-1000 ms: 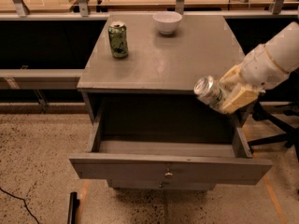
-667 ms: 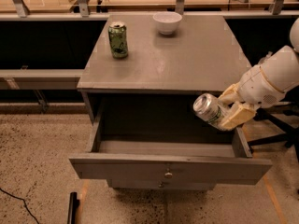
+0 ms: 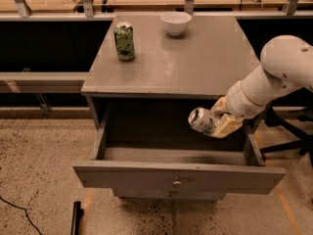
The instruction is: Place 7up can into top drawer
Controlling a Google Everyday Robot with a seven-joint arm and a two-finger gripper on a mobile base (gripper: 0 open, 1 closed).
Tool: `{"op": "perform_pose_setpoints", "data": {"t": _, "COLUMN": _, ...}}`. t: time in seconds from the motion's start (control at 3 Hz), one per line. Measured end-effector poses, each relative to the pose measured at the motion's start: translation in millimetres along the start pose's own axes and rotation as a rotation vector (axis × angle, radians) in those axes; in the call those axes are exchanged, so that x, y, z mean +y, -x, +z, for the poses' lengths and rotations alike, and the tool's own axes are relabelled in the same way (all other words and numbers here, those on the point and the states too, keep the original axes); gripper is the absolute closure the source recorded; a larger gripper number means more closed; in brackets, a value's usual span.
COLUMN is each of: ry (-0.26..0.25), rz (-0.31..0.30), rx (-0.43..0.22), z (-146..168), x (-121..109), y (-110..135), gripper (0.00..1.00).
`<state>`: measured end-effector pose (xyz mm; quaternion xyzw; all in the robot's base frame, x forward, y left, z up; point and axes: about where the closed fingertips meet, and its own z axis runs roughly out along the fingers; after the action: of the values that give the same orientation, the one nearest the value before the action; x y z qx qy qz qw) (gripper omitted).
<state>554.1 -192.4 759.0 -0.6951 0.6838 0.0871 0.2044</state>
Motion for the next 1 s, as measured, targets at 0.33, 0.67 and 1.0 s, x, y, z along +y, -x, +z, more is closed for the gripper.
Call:
{"op": "perform_pose_setpoints", "data": {"t": 0.33, "ry": 0.011, "rz": -0.017, "rx": 0.03, "z": 32.8, "x": -14.4, "y": 0.4, "gripper": 0.82}}
{"op": "perform_pose_setpoints", "data": {"t": 0.67, "ry": 0.05, "rz": -0.008, "rx": 0.071, "z": 57.8, "x": -14.0, "y": -6.9, "gripper": 0.59}}
{"op": "perform_pose_setpoints", "data": {"t": 1.0, "ry": 0.071, "rz": 0.016, "rx": 0.111, "z": 75.6, "x": -9.1, "y": -16.9, "gripper": 0.36}}
